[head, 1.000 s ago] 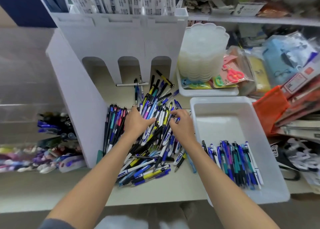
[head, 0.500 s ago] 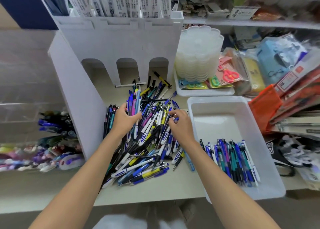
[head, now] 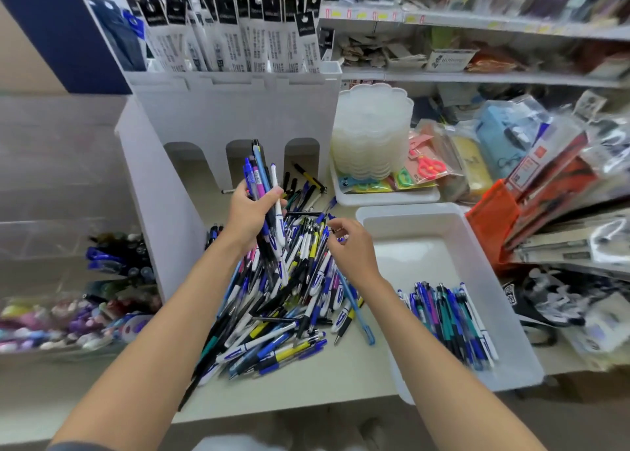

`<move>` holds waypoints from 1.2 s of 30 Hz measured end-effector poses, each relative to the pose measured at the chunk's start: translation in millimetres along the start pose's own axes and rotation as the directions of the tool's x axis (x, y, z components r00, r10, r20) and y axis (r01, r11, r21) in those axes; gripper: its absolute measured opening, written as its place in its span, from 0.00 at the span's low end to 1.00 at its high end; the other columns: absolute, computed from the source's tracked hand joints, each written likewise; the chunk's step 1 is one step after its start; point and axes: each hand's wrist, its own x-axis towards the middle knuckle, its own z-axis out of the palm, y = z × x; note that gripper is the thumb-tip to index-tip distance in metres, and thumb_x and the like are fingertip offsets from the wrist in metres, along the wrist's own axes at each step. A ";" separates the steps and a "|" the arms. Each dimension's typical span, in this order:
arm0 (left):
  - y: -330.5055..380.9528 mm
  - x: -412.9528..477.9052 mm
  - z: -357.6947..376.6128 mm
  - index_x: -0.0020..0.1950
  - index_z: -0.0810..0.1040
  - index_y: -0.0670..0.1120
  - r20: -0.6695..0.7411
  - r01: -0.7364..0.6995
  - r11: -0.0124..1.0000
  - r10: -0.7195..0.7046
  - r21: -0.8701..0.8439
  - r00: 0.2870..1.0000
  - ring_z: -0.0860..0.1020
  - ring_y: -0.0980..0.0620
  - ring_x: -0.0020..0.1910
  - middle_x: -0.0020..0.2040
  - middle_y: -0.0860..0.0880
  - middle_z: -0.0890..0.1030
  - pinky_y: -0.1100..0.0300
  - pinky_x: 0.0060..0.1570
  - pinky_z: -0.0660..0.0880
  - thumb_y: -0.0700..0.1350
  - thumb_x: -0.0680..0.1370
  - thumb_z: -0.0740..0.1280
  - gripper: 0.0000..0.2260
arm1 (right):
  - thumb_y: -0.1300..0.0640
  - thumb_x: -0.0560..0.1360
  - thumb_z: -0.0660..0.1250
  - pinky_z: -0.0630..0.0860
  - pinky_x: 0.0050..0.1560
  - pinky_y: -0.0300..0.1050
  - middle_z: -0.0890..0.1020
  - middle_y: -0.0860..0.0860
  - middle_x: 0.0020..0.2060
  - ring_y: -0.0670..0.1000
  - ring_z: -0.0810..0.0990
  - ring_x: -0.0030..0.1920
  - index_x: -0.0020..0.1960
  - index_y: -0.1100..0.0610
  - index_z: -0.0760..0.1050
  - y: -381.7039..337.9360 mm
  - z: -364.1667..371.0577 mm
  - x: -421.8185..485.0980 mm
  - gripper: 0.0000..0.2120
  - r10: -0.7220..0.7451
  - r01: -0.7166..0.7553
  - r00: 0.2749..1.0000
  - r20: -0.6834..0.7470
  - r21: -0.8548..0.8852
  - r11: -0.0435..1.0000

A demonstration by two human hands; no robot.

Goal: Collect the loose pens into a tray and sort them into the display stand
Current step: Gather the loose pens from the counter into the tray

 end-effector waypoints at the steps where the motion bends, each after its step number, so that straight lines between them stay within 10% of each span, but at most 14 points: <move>1: 2.7 -4.6 7.3 0.63 0.73 0.40 0.025 0.011 1.000 -0.010 -0.021 1.000 0.82 0.52 0.36 0.42 0.43 0.82 0.59 0.36 0.79 0.40 0.79 0.70 0.15 | 0.62 0.77 0.64 0.76 0.51 0.44 0.79 0.47 0.48 0.45 0.77 0.48 0.56 0.54 0.79 -1.8 -4.6 0.0 0.10 -0.005 0.005 1.000 -0.007 0.017 1.000; 6: -4.6 -41.3 60.6 0.57 0.75 0.45 0.163 0.053 0.998 -0.048 -0.027 0.986 0.84 0.50 0.39 0.43 0.42 0.83 0.56 0.40 0.81 0.40 0.78 0.71 0.09 | 0.54 0.79 0.66 0.74 0.46 0.34 0.80 0.48 0.49 0.42 0.78 0.47 0.55 0.53 0.79 -0.9 -45.2 -10.2 0.07 -0.060 0.063 0.997 -0.047 0.069 0.996; 15: -61.5 -115.2 192.5 0.52 0.75 0.46 0.158 0.134 0.991 -0.128 -0.026 0.979 0.84 0.48 0.39 0.37 0.47 0.85 0.49 0.45 0.82 0.41 0.78 0.72 0.07 | 0.57 0.82 0.60 0.75 0.60 0.49 0.81 0.50 0.56 0.50 0.78 0.58 0.60 0.54 0.78 81.8 -158.5 -48.2 0.11 0.083 -0.077 0.996 -0.037 0.141 0.987; 25: -110.2 -166.8 291.4 0.56 0.75 0.49 0.082 0.134 0.985 -0.143 0.105 0.986 0.80 0.57 0.41 0.46 0.50 0.82 0.73 0.35 0.73 0.43 0.76 0.74 0.12 | 0.56 0.84 0.53 0.69 0.69 0.52 0.76 0.49 0.63 0.48 0.73 0.65 0.66 0.53 0.73 149.2 -222.1 -77.8 0.15 0.124 -0.138 0.987 0.106 0.133 0.981; 30: -113.1 -167.3 296.6 0.58 0.78 0.47 0.143 0.142 0.980 -0.162 0.138 0.976 0.82 0.53 0.45 0.47 0.50 0.84 0.70 0.38 0.76 0.38 0.73 0.76 0.17 | 0.53 0.84 0.55 0.70 0.49 0.25 0.71 0.49 0.65 0.39 0.73 0.58 0.74 0.51 0.65 142.5 -226.6 -63.7 0.18 0.094 -0.133 0.978 0.185 0.209 0.969; 36: -115.5 -168.7 296.0 0.61 0.75 0.45 0.240 0.098 0.963 -0.159 0.250 0.958 0.82 0.50 0.46 0.50 0.50 0.82 0.72 0.40 0.75 0.39 0.72 0.76 0.20 | 0.52 0.81 0.64 0.73 0.52 0.32 0.74 0.41 0.56 0.36 0.75 0.56 0.74 0.45 0.62 129.7 -213.5 -32.2 0.23 0.024 -0.096 0.969 0.247 0.280 0.955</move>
